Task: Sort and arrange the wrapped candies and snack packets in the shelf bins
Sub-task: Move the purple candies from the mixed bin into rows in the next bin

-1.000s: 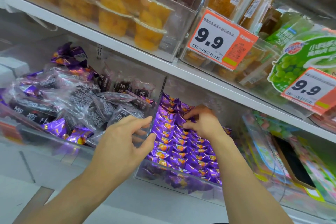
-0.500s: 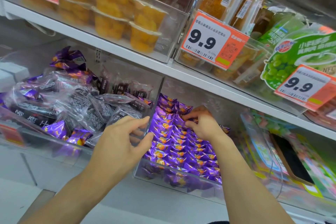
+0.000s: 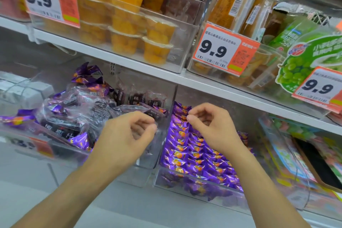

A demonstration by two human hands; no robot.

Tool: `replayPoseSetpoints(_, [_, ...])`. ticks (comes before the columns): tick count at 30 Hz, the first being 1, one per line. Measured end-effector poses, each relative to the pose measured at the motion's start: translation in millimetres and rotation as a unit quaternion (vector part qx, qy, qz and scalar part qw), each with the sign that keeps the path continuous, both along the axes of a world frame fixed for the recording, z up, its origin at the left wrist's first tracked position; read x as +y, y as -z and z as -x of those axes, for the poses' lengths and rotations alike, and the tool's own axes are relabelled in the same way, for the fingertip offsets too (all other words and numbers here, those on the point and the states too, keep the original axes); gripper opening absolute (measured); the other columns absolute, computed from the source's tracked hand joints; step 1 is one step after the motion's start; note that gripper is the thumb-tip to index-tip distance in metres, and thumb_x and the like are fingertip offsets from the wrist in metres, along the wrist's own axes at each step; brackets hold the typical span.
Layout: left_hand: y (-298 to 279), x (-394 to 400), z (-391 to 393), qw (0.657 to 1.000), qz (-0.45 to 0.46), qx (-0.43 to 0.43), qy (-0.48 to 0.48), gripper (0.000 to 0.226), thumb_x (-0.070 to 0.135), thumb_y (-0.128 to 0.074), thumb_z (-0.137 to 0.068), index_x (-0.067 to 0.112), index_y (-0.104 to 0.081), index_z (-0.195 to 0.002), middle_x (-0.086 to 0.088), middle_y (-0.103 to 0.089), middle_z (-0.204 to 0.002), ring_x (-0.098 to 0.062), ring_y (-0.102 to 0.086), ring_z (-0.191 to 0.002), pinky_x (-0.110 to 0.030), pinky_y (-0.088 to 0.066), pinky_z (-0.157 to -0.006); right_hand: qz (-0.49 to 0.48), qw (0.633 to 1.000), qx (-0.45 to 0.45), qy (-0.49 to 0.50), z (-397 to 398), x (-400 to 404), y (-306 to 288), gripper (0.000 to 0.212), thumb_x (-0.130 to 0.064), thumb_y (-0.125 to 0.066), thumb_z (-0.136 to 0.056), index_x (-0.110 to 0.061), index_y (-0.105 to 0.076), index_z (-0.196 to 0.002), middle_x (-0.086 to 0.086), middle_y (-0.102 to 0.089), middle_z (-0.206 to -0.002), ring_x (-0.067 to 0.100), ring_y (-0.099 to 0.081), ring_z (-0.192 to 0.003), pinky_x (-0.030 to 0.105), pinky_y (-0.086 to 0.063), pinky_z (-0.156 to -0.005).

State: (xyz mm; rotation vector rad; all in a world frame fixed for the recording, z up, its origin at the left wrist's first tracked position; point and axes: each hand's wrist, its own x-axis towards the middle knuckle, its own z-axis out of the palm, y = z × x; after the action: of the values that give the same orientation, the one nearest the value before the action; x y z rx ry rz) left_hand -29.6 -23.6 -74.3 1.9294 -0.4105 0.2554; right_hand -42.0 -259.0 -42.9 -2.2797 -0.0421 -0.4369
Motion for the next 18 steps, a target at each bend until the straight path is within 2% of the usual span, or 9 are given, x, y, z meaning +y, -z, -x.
replayPoseSetpoints(3, [-12.9,37.8,-26.7,0.996,-0.064,-0.030,-0.056,0.005,0.020,-0.070,-0.087,0.023,-0.073,-0.088,0.013,-0.068,-0.077,-0.001,-0.061,-0.076,-0.006,-0.045,-0.068,-0.027,0.996,-0.027,-0.086,13.6,51.8,-8.0,0.013,-0.014,-0.075,-0.087,-0.025,-0.070,-0.084,-0.008,-0.069,-0.077,0.009,-0.061,-0.068,0.021,-0.050,-0.065])
replayPoseSetpoints(5, [-10.4,65.5,-58.3,0.986,-0.128,-0.052,-0.093,0.008,0.024,-0.071,-0.087,0.024,-0.073,-0.094,0.011,-0.069,-0.090,-0.002,-0.060,-0.082,-0.017,-0.046,-0.079,-0.020,0.989,-0.033,-0.142,14.5,85.0,-9.2,0.009,-0.016,-0.077,-0.086,-0.023,-0.071,-0.084,-0.010,-0.068,-0.076,0.007,-0.060,-0.067,0.018,-0.047,-0.064])
replayPoseSetpoints(7, [-1.4,90.3,-93.7,0.968,-0.216,-0.058,-0.110,0.024,0.029,-0.072,-0.085,0.020,-0.072,-0.107,0.000,-0.067,-0.107,-0.019,-0.059,-0.102,-0.030,-0.043,-0.092,-0.007,0.984,-0.035,-0.174,3.8,113.5,-8.8,0.006,-0.017,-0.078,-0.085,-0.018,-0.072,-0.084,-0.007,-0.068,-0.075,0.008,-0.060,-0.068,0.018,-0.047,-0.063])
replayPoseSetpoints(9, [5.4,107.8,-122.3,0.955,-0.268,-0.022,-0.124,0.045,0.034,-0.072,-0.085,0.014,-0.063,-0.124,-0.011,-0.060,-0.121,-0.031,-0.054,-0.116,-0.039,-0.040,-0.100,0.001,0.982,-0.023,-0.188,-18.4,136.4,-7.2,0.007,-0.016,-0.078,-0.084,-0.017,-0.072,-0.087,-0.007,-0.067,-0.075,0.006,-0.059,-0.066,0.016,-0.046,-0.064])
replayPoseSetpoints(12, [2.8,115.6,-157.6,0.958,-0.250,0.022,-0.142,0.062,0.038,-0.072,-0.084,0.006,-0.050,-0.131,-0.017,-0.053,-0.124,-0.034,-0.051,-0.118,-0.037,-0.042,-0.097,0.023,0.985,0.025,-0.168,-76.6,159.9,0.8,0.016,-0.019,-0.079,-0.083,-0.017,-0.070,-0.096,-0.005,-0.068,-0.082,0.007,-0.060,-0.069,0.018,-0.048,-0.069])
replayPoseSetpoints(15, [1.6,121.5,-191.2,0.960,-0.245,0.045,-0.126,0.075,0.036,-0.077,-0.080,0.002,-0.040,-0.137,-0.020,-0.053,-0.129,-0.037,-0.052,-0.120,-0.039,-0.045,-0.095,0.049,0.991,0.076,-0.099,-148.1,178.2,11.0,0.029,-0.030,-0.080,-0.081,-0.024,-0.063,-0.104,0.000,-0.069,-0.102,0.015,-0.065,-0.089,0.034,-0.054,-0.085])
replayPoseSetpoints(17, [8.0,129.4,-209.2,0.966,-0.240,0.031,-0.095,0.079,0.037,-0.082,-0.076,0.004,-0.043,-0.137,-0.016,-0.059,-0.128,-0.034,-0.057,-0.119,-0.036,-0.047,-0.093,0.062,0.992,0.087,-0.060,-184.0,194.0,15.4,0.041,-0.031,-0.083,-0.078,-0.021,-0.062,-0.112,0.004,-0.068,-0.111,0.023,-0.065,-0.102,0.040,-0.053,-0.093])
replayPoseSetpoints(18, [13.5,132.9,-217.1,0.968,-0.237,0.019,-0.085,0.078,0.039,-0.083,-0.073,0.006,-0.047,-0.135,-0.013,-0.062,-0.126,-0.033,-0.060,-0.116,-0.034,-0.048,-0.091,0.071,0.992,0.086,-0.058,-196.4,203.0,15.8,0.044,-0.029,-0.086,-0.075,-0.018,-0.064,-0.111,0.006,-0.068,-0.111,0.026,-0.065,-0.102,0.042,-0.053,-0.092])
